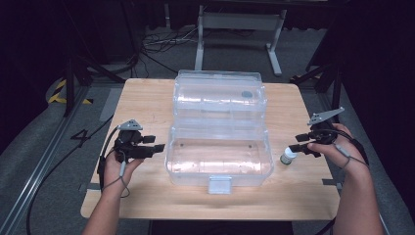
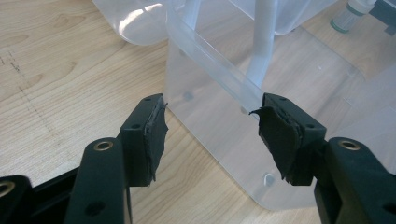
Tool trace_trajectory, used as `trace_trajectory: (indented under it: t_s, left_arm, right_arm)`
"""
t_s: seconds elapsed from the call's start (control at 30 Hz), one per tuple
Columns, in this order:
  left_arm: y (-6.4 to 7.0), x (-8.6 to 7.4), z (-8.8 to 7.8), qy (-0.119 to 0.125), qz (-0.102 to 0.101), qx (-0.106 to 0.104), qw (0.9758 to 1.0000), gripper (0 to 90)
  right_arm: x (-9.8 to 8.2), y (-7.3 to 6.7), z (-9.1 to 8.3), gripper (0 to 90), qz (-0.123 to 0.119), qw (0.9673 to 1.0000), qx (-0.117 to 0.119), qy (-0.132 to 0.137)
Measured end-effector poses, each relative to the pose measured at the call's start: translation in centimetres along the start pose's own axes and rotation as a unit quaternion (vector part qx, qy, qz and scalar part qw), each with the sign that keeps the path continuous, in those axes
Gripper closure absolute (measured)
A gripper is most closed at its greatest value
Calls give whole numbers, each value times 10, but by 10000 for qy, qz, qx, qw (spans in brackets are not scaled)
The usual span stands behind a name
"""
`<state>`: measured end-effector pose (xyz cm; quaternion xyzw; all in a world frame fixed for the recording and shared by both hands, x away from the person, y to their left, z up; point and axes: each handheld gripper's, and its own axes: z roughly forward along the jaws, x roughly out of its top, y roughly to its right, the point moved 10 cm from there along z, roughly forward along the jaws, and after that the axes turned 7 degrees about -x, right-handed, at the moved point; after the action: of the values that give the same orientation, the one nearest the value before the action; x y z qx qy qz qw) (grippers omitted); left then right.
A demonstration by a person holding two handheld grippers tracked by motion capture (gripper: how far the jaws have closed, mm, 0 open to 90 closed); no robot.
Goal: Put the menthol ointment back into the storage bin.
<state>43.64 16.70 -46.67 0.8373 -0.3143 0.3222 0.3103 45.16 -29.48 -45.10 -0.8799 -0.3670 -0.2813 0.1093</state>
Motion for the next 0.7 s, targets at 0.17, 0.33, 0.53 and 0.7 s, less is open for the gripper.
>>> trace_trajectory:
  t_s: [0.17,0.33,0.53,0.7]
  left_arm:
    - [0,-1,0,-17,-41,11,10000,417]
    - [-2,-1,-1,-4,-22,52,10000,408]
    - [-3,-1,-1,-2,-37,72,10000,402]
    - [-3,-1,-1,-14,-36,72,10000,401]
  right_arm:
    - [-7,-3,11,432,-130,9995,80,-272]
    - [-13,1,18,422,-161,9988,1,-468]
    - [-18,4,25,419,-175,9975,-116,-679]
    - [-24,5,32,419,-200,9958,-135,-880]
